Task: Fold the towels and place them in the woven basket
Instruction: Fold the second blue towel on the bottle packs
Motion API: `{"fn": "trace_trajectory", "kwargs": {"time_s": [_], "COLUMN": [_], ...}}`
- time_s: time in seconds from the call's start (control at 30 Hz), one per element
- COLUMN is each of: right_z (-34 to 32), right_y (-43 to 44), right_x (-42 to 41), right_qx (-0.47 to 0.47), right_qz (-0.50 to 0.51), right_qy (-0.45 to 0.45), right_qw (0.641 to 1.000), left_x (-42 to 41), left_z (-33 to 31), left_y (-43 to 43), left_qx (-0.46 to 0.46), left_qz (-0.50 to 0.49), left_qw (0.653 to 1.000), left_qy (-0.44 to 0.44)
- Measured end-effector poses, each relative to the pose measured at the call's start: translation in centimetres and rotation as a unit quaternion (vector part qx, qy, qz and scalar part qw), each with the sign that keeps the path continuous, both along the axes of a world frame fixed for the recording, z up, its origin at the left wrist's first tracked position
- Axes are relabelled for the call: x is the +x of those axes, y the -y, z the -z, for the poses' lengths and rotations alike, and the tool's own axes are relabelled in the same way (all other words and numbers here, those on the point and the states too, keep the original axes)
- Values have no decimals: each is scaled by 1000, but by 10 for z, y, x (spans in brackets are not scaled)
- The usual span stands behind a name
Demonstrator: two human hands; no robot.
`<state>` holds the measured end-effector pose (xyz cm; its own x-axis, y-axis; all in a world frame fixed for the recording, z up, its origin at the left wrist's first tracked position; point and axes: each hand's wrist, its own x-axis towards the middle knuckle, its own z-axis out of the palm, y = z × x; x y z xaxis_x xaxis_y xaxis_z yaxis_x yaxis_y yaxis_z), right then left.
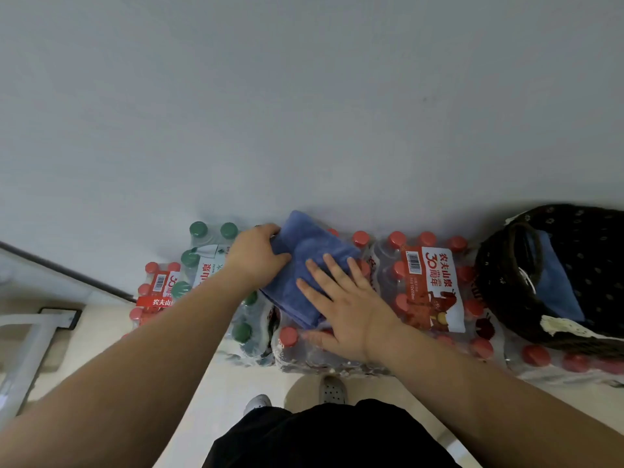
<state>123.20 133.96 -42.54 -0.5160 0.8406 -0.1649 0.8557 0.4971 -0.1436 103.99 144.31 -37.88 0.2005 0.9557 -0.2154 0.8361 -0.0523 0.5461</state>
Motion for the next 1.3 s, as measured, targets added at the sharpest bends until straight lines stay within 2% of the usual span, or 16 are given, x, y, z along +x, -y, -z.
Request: {"fn": "trace_trajectory", "kwargs": {"time_s": [0.13,0.27,0.4,0.47,0.57,0.7,0.73,0.8,0.87,0.93,1.0,1.07,1.2,1.3], "right_z": [0,-1,-5,-3,2,-4,-5,-7,-6,-7,-11,-17,-25,-16], "right_y": [-2,-4,5,14,17,9,7,5,7,9,10,10,7,3], "right_x": [-11,-9,7,8,6,20,27,38,44,48,51,52,43,42], "right_qx": [-44,-58,-4,-2,-26,-88,-107,-103,-34,60,122,136,40,-40], "right_qz": [25,27,23,35,37,9,12,21,29,55,93,127,133,129], "right_qy": [8,3,-22,-30,-61,-187,-222,-244,-259,-276,-272,-251,-123,-54], "right_qw": [999,998,999,999,997,978,969,964,965,958,950,950,983,989], "left_x": [12,22,22,24,27,31,32,35,41,46,51,53,56,59], "left_z": [-4,-3,-4,-6,-5,3,6,11,13,18,25,33,41,43], "left_y": [-10,11,27,31,41,51,53,54,56,59,66,74,77,77], "left_qx": [69,122,154,161,165,102,104,146,199,225,195,146,114,96], "left_qz": [86,86,101,117,158,184,182,178,179,200,222,215,209,207], "left_qw": [987,976,960,962,970,976,976,973,961,948,951,961,958,954], "left_qy": [-115,-161,-212,-187,-80,59,65,21,-63,-101,-94,-91,-158,-195]}}
